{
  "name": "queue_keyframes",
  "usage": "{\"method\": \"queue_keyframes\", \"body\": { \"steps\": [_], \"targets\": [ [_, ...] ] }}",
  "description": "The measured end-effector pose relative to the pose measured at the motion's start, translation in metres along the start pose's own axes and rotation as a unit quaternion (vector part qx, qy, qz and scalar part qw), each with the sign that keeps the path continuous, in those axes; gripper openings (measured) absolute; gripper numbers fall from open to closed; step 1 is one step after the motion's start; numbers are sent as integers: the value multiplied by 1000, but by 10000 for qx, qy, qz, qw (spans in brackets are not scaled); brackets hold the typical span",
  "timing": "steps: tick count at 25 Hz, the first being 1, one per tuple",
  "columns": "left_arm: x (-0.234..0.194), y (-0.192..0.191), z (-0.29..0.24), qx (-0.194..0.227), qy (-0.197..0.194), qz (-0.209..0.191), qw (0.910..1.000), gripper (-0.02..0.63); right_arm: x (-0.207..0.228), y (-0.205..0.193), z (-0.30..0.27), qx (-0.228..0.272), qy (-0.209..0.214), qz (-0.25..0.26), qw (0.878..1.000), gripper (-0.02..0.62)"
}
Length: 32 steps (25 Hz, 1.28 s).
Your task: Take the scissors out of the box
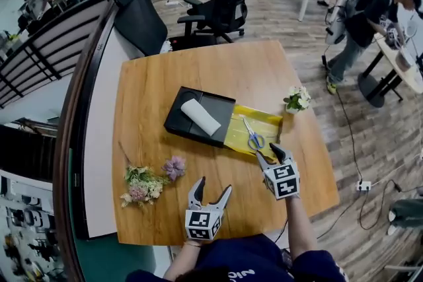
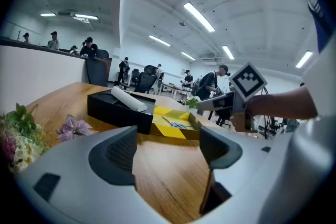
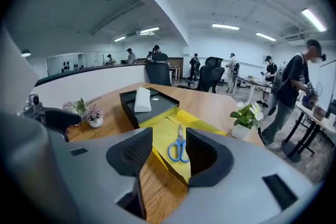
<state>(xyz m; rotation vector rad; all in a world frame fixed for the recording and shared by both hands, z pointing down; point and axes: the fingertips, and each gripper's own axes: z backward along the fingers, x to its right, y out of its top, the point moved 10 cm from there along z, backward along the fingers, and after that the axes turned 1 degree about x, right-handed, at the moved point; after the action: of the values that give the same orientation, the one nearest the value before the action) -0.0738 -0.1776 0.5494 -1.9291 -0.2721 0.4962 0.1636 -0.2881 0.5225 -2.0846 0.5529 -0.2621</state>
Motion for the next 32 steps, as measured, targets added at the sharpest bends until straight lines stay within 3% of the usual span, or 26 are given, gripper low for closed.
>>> {"method": "queue_keyframes", "body": {
  "steps": [9, 22, 28, 32],
  "targets": [
    [-17, -1, 9, 30, 644, 162, 9978, 354, 28, 10, -73, -1114, 494, 221, 9923, 205],
    [-24, -6, 10, -107, 1085, 285, 9936, 354, 53, -10, -143, -2697, 1037, -99, 9573, 193],
    [-27, -7, 11, -154, 1255, 308, 9915, 354, 54, -17, -161, -3148, 923, 170, 9445, 190],
    [-29, -8, 13, -175, 1340, 315, 9903, 354, 61, -16, -165, -3232, 554, 398, 9439, 172]
  ]
}}
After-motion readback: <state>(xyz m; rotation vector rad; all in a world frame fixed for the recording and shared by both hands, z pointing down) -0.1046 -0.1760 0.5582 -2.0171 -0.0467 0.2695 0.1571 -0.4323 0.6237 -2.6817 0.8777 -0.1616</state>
